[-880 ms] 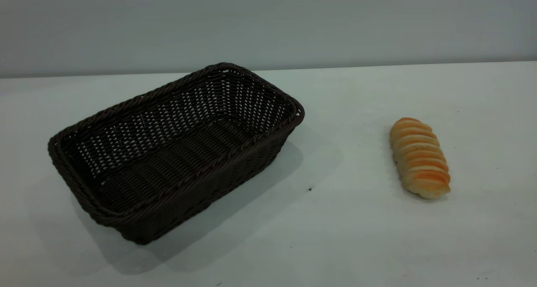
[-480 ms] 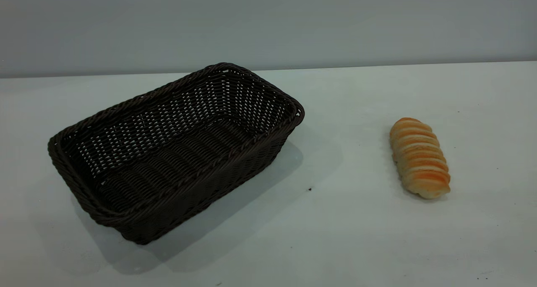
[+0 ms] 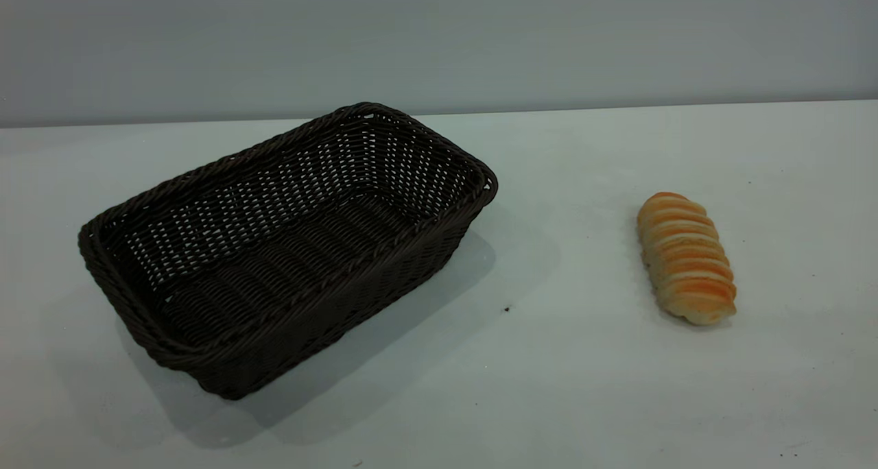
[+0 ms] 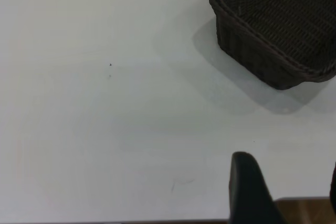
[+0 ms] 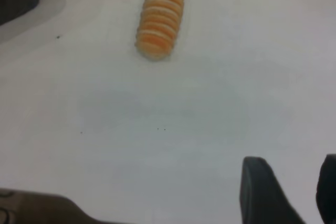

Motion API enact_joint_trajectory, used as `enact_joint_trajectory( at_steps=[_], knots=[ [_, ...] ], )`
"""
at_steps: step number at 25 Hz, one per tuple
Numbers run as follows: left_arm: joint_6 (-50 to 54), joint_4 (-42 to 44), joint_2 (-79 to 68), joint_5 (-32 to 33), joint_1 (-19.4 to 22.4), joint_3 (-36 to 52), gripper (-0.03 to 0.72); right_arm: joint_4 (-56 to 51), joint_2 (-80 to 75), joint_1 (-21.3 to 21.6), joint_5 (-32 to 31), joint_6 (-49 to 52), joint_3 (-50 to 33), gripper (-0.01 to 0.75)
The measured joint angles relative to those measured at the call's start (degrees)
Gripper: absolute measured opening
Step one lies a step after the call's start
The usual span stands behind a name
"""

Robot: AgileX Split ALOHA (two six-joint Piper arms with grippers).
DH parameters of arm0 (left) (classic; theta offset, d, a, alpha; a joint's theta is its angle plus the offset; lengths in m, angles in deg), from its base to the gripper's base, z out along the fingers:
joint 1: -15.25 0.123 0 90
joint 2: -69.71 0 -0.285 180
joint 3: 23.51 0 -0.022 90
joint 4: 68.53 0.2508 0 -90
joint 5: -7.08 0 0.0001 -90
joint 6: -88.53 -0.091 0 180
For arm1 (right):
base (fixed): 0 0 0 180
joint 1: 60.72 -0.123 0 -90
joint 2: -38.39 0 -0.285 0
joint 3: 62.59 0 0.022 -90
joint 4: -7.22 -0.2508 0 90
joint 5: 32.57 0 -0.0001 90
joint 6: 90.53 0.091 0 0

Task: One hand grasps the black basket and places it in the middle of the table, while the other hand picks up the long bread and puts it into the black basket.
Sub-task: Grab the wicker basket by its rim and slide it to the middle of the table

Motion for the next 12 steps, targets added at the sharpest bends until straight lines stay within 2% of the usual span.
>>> enact_joint_trajectory(
  at_steps=[6, 12],
  knots=[
    [0.0, -0.2, 0.0, 0.0, 0.0, 0.0, 0.438, 0.0, 0.0, 0.0, 0.0, 0.0, 0.0, 0.241],
    [0.3, -4.7, 0.0, 0.0, 0.0, 0.1, 0.438, 0.0, 0.0, 0.0, 0.0, 0.0, 0.0, 0.241]
  ],
)
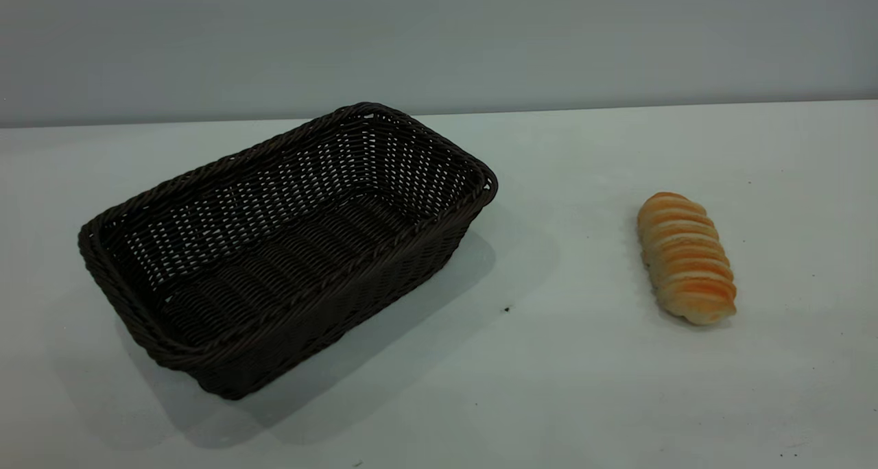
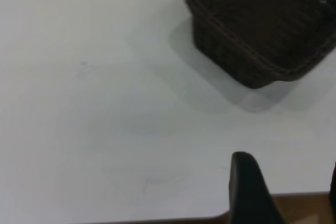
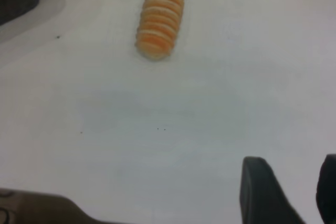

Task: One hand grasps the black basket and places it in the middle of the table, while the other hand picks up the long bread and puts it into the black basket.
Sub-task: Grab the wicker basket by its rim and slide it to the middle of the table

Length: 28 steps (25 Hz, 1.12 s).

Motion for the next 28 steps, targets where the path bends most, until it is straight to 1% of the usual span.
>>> enact_joint_trajectory(
  at_steps=[12, 15, 17, 20, 22, 24, 28],
  knots=[
    [0.6, -1.5, 0.0, -0.4, 0.0, 0.2, 0.438, 0.0, 0.0, 0.0, 0.0, 0.0, 0.0, 0.241],
    [1.0, -3.0, 0.0, -1.5, 0.0, 0.2, 0.438, -0.2, 0.0, 0.0, 0.0, 0.0, 0.0, 0.241],
    [1.0, -6.0, 0.0, -4.1, 0.0, -0.2, 0.437, -1.2, 0.0, 0.0, 0.0, 0.0, 0.0, 0.241],
    [0.5, -11.5, -0.3, -11.1, 0.0, -0.3, 0.437, -2.5, 0.0, 0.0, 0.1, 0.0, 0.0, 0.241],
    [-0.4, -13.5, -2.7, -15.7, 0.0, -0.3, 0.437, -3.1, 0.0, 0.0, 0.1, 0.0, 0.0, 0.241],
    [-1.7, -14.6, -7.3, -20.6, 0.0, -0.3, 0.437, -3.7, 0.0, 0.0, 0.1, 0.1, 0.0, 0.241],
    [-2.8, -15.4, -23.0, -28.3, 0.0, -0.3, 0.436, -5.2, 0.0, 0.0, 0.7, 1.4, 0.0, 0.241]
  ],
)
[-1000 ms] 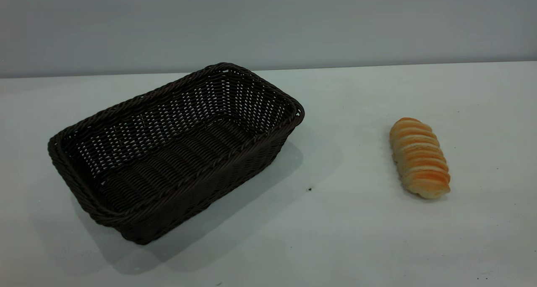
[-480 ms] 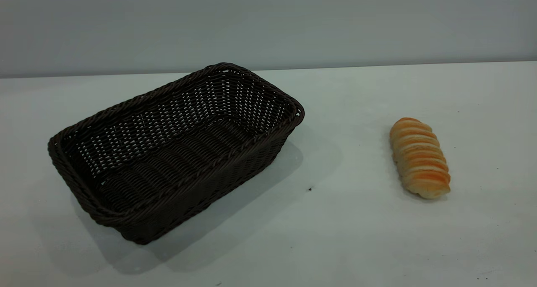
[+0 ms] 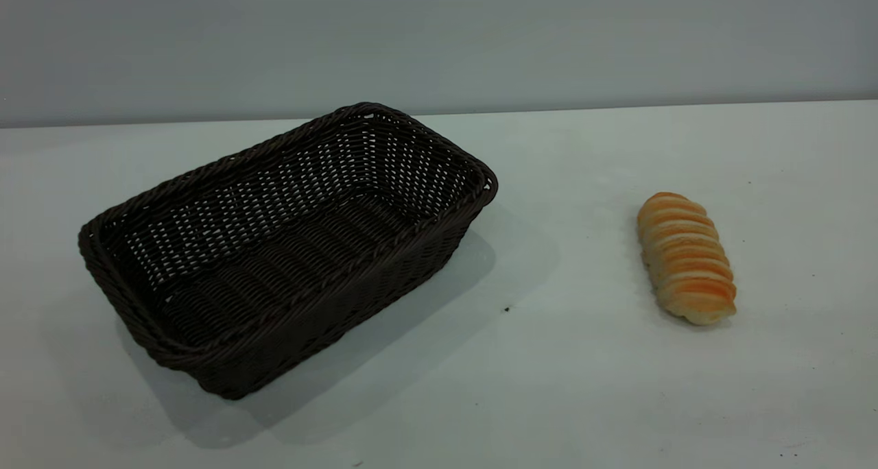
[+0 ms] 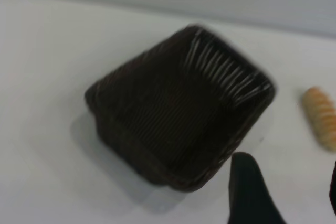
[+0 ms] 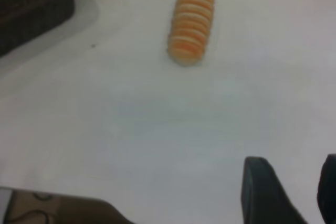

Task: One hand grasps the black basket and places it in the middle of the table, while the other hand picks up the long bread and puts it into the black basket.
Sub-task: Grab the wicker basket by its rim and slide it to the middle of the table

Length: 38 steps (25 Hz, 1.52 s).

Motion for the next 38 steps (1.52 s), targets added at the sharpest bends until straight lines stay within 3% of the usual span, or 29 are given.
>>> enact_joint_trajectory(
  at_steps=[5, 12, 17, 38],
  knots=[
    [-0.1, -0.4, -22.1, -6.6, 0.0, -1.8, 0.442, -0.2, 0.0, 0.0, 0.4, 0.7, 0.0, 0.241],
    [-0.2, -6.2, -42.3, -9.1, 0.0, -11.0, 0.542, -0.5, 0.0, 0.0, 0.7, 0.8, 0.0, 0.241],
    [0.3, -7.2, -50.4, -9.3, 0.0, -14.7, 0.564, -0.6, 0.0, 0.0, 0.7, 0.8, 0.0, 0.241],
    [7.2, -4.5, -72.9, -13.7, 0.0, -14.9, 0.569, -0.6, 0.0, 0.0, 0.7, 1.0, 0.0, 0.241]
  ],
)
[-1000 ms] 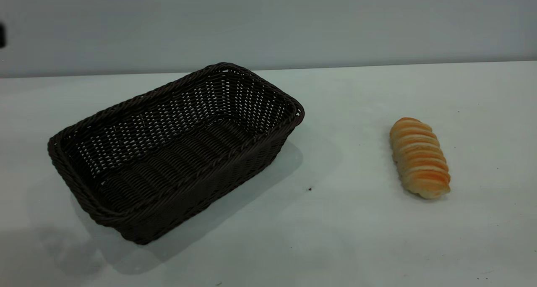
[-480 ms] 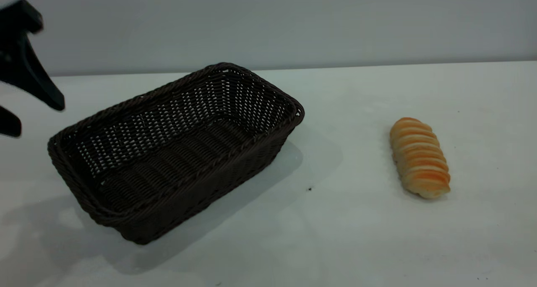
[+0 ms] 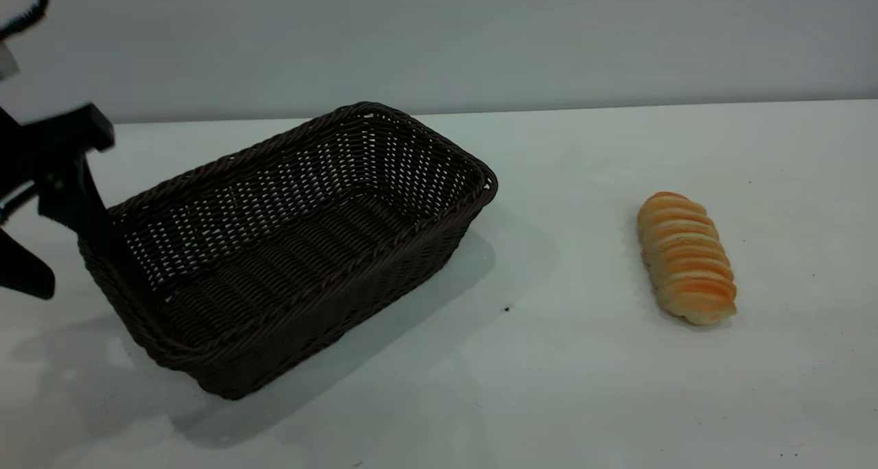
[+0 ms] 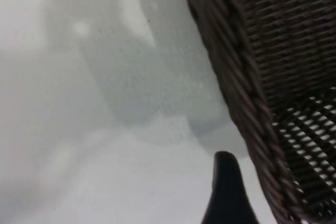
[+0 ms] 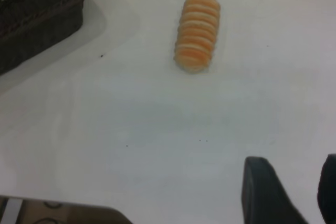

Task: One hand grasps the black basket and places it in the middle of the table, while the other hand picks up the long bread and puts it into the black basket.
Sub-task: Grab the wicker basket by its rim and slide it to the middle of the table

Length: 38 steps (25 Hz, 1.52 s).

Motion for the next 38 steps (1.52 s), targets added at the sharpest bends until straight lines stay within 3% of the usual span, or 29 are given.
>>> enact_joint_trajectory(
  at_steps=[30, 33, 34, 37, 38],
  knots=[
    [1.5, -4.4, -20.2, -18.3, 0.0, -1.0, 0.560, 0.0, 0.0, 0.0, 0.0, 0.0, 0.0, 0.241],
    [1.6, -4.5, -20.8, -19.4, 0.0, -1.1, 0.461, 0.0, 0.0, 0.0, 0.0, 0.0, 0.0, 0.241],
    [1.6, -4.5, -20.8, -19.6, 0.0, -1.1, 0.404, 0.0, 0.0, 0.0, 0.0, 0.0, 0.0, 0.241],
    [1.8, -4.9, -20.8, -20.2, 0.0, -1.1, 0.134, 0.0, 0.0, 0.0, 0.0, 0.0, 0.0, 0.241],
    [1.8, -4.9, -20.8, -20.3, 0.0, -1.1, 0.136, 0.0, 0.0, 0.0, 0.0, 0.0, 0.0, 0.241]
  ],
)
